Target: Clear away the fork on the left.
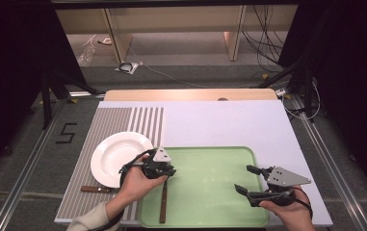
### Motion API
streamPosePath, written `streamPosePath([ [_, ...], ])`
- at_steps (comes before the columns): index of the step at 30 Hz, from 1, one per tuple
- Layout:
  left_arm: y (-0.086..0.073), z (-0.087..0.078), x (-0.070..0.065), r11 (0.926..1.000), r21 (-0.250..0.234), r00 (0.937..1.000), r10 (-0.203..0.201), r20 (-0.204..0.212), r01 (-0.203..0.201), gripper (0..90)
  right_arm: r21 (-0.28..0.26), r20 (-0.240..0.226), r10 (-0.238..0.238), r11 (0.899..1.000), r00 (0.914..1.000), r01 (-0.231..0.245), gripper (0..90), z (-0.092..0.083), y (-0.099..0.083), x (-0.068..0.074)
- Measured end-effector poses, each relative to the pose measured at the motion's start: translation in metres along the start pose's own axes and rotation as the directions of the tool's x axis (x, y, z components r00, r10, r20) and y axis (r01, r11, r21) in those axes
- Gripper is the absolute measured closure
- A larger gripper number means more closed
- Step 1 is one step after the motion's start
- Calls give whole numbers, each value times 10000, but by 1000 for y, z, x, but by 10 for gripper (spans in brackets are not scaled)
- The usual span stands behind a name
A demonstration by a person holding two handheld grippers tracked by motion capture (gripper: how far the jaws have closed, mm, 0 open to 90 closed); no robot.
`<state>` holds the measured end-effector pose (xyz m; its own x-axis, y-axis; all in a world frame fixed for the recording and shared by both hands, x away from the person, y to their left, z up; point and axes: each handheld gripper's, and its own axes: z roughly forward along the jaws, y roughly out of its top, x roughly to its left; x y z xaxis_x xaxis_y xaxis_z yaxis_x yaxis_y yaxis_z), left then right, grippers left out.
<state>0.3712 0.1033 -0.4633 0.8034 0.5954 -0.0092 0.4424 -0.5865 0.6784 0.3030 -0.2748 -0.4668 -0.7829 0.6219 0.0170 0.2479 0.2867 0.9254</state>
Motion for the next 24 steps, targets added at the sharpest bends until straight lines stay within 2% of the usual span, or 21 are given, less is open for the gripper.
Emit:
streamPosePath([
  [1,-1,-3,1,9996,-270,10000,-83,3,83,752,0,0,0,10000,10000,0,217,0,0,0],
  [3,-4,-10,2,9966,-754,9992,-325,214,340,697,-32,-2,39,10000,10000,-39,217,0,0,0],
  [4,-7,-16,2,9890,-1258,9962,-714,496,771,614,20,32,18,10000,10000,-18,217,-1,0,0],
  [5,-7,-16,2,9890,-1258,9962,-714,496,771,573,-25,10,23,10000,10000,-23,216,-1,0,-1],
  [6,-9,-20,2,9860,-1390,9946,-842,607,920,573,-25,10,23,10000,10000,-23,216,-1,0,-1],
  [7,-11,-23,2,9829,-1531,9932,-920,714,1021,475,-41,41,31,10000,10000,-31,216,-2,0,-2],
  [8,-13,-27,1,9792,-1698,9920,-984,797,1107,420,-74,25,55,10000,10000,-54,216,-1,0,-2],
  [9,-18,-33,0,9735,-2034,9938,-942,596,1045,357,-51,47,58,10000,10000,-58,216,-2,0,-2],
  [10,-21,-35,0,9718,-2144,9949,-905,439,979,295,-42,48,40,10000,10000,-40,216,-2,0,-2],
  [11,-21,-35,0,9718,-2144,9949,-905,439,979,247,-67,49,46,10000,10000,-45,216,-2,0,-2],
  [12,-24,-38,1,9688,-2263,9946,-933,447,1011,247,-67,49,46,10000,10000,-45,216,-2,0,-2],
  [14,-29,-44,2,9631,-2456,9938,-1027,436,1103,177,-69,65,31,10000,10000,-30,215,-2,0,-2],
  [17,-37,-53,2,9570,-2673,9934,-1140,101,1125,31,46,90,23,10000,10000,-23,215,-2,0,-2],
  [18,-39,-56,2,9560,-2704,9930,-1184,9,1142,31,46,90,23,10000,10000,-23,215,-2,0,-2],
  [19,-42,-58,1,9516,-2843,9923,-1236,-72,1164,0,32,82,33,10000,10000,-34,215,-2,0,-2],
  [24,-53,-67,1,9388,-3180,9878,-1515,-365,1322,0,-51,69,41,10000,10000,-40,215,-2,-1,-2],
])
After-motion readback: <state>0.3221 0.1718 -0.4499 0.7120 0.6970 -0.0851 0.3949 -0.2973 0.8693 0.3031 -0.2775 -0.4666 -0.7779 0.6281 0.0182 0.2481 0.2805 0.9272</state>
